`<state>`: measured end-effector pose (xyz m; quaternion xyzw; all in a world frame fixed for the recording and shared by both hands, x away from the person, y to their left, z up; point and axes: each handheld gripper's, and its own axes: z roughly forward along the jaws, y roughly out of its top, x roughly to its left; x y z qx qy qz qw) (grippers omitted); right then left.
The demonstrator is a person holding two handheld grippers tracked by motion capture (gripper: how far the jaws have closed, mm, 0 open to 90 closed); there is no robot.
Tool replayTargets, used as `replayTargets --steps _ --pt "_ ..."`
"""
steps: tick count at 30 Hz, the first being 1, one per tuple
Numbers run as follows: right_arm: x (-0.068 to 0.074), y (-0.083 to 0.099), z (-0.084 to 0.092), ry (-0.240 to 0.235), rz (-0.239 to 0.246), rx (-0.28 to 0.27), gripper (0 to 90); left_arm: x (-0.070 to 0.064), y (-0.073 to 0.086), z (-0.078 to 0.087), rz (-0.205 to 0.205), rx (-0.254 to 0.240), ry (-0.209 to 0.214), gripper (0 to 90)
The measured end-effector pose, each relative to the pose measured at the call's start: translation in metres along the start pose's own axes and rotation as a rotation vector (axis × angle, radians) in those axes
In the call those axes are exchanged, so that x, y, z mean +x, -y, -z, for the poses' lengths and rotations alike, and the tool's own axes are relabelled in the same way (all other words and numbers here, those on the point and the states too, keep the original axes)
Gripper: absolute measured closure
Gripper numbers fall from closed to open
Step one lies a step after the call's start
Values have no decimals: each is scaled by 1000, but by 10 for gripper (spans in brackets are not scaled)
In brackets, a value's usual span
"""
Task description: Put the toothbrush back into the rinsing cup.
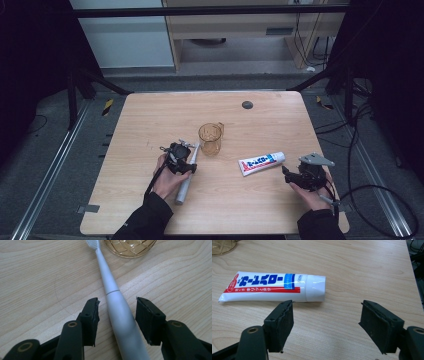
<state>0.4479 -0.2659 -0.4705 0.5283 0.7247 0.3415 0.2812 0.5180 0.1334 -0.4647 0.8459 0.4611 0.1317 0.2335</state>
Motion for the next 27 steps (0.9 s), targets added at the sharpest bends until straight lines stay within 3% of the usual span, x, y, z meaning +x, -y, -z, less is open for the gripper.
replayTargets --steps 12,22,27 --pt "1 0 -2 0 15 15 281 -1 1 -9 8 46 13 577" --pt "1 1 -3 -8 12 19 291 -2 1 -11 17 44 28 618" --pt "0 0 -1 -10 15 10 293 -2 1 -11 24 45 1 640"
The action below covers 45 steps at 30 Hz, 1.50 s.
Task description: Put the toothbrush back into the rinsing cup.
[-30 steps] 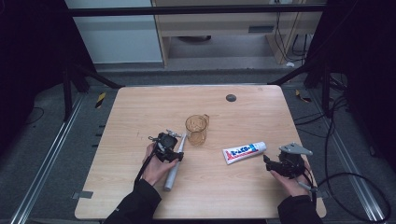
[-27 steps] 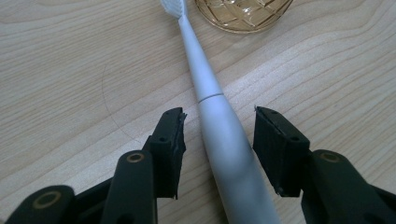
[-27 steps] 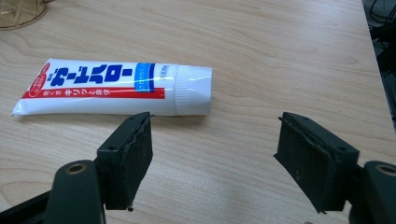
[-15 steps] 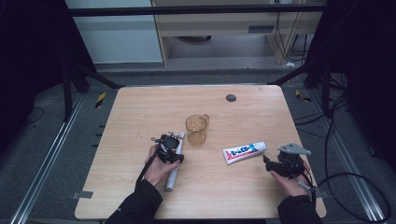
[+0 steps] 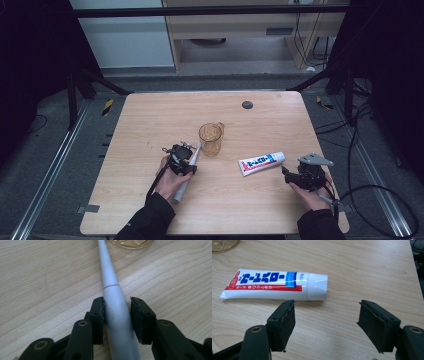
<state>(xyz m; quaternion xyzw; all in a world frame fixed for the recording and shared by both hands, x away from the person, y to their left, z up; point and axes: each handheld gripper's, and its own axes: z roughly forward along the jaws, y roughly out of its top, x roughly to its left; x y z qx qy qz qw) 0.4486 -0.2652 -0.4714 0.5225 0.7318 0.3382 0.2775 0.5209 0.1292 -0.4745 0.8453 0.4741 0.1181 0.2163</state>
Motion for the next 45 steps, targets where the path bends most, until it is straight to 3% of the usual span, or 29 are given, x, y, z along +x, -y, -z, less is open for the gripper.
replayTargets --steps 7,11,25,28,35,45 --pt "0 0 0 -2 1 2 303 6 4 3 15 -5 24 669" --pt "0 0 -1 -3 -1 4 305 11 9 10 16 -19 16 671" --pt "0 1 -1 -7 -6 1 313 22 15 43 31 -136 16 673" --pt "0 1 -1 -8 -6 0 314 23 14 56 29 -187 15 673" --pt "-1 1 -1 -5 -5 -3 312 26 12 76 40 -248 23 673" --pt "-2 1 0 -5 -7 -9 298 28 6 90 55 -336 1 673"
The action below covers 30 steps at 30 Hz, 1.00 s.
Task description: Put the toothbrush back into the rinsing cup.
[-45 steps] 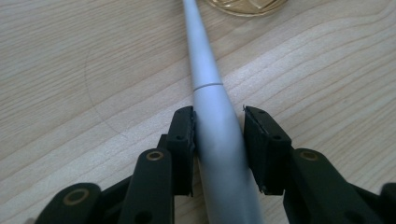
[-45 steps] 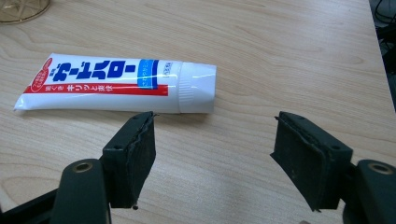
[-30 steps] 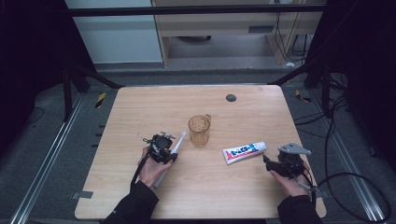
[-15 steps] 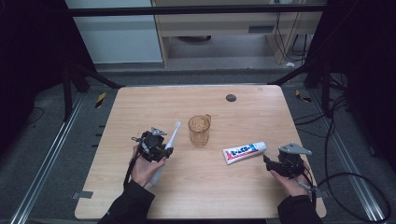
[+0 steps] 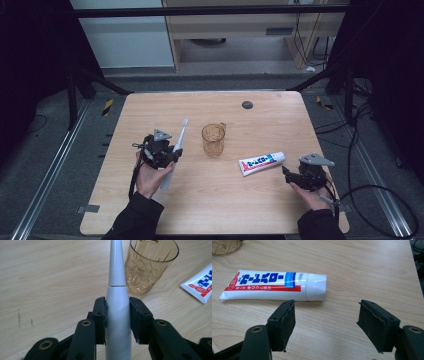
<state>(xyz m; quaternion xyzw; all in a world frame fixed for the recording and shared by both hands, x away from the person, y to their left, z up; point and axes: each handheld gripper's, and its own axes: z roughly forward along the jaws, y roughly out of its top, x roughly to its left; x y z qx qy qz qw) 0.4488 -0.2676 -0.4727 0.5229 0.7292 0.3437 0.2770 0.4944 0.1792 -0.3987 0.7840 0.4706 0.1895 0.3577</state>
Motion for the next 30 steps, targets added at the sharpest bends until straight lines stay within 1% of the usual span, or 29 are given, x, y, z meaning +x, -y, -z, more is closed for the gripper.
replayTargets --steps 10,15,17,18,19,21,23,26,28,29,30 --pt "0 1 -1 5 -1 -1 285 5 -18 12 20 -113 -13 673" --pt "-1 1 0 6 -4 -7 278 8 -28 15 27 -167 -26 673" --pt "-1 1 0 7 -5 -6 272 10 -32 16 31 -187 -26 673" --pt "-1 1 -1 6 -6 -6 269 9 -35 16 40 -201 -24 673" --pt "-1 1 -1 2 -14 -7 268 9 -38 16 42 -210 -23 673" --pt "-1 2 -3 -5 -16 -1 262 8 -44 16 39 -223 -23 673" --pt "-1 2 -3 -2 -11 2 258 7 -50 16 28 -235 -28 673" --pt "-3 1 -3 -6 -22 -11 252 6 -58 13 31 -255 -28 673" --pt "-3 2 -3 -6 -24 -2 247 5 -63 14 30 -272 -30 673" --pt "-3 2 -3 -6 -24 -2 247 5 -63 14 30 -272 -30 673" --pt "-3 2 -4 -6 -21 -1 246 4 -66 14 30 -290 -34 673"
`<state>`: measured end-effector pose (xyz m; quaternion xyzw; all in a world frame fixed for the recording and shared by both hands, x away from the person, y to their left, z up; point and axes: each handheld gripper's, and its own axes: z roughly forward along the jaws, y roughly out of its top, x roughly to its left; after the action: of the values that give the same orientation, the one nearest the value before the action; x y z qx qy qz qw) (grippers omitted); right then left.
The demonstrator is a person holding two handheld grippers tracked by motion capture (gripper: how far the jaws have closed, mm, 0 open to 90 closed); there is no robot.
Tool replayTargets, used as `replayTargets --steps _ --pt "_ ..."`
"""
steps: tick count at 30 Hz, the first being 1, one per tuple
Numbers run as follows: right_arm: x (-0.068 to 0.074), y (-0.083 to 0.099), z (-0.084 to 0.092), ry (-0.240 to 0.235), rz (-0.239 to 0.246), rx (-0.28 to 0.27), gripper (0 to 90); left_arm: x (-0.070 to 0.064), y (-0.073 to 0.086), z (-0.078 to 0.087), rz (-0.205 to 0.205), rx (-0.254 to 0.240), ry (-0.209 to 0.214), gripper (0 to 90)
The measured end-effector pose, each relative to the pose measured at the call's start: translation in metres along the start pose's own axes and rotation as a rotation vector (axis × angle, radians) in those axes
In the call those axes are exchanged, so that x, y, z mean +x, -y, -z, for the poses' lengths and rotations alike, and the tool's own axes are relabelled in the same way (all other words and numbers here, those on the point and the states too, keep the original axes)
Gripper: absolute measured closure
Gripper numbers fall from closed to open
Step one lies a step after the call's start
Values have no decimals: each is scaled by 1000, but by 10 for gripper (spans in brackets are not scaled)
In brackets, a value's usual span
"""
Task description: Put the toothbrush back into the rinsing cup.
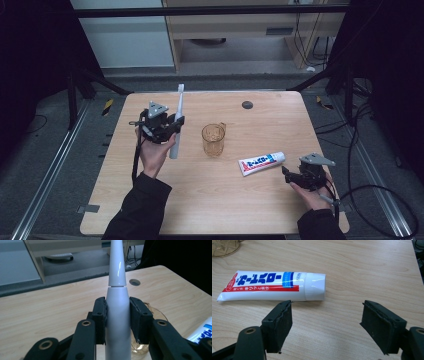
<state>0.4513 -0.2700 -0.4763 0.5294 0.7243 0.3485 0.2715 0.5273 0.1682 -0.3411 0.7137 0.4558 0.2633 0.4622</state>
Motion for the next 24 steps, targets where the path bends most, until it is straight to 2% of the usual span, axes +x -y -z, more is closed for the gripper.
replayTargets --steps 7,11,20,24 --pt "-1 -1 1 0 -3 -11 239 -8 -12 -9 -3 -74 13 673" --pt "-1 0 1 -3 -11 -6 236 -12 -17 -14 -18 -113 9 673" --pt "0 0 2 -7 -6 -11 232 -18 -29 -27 -1 -142 17 673" --pt "0 0 1 -7 -6 -9 230 -19 -36 -30 7 -175 13 673"
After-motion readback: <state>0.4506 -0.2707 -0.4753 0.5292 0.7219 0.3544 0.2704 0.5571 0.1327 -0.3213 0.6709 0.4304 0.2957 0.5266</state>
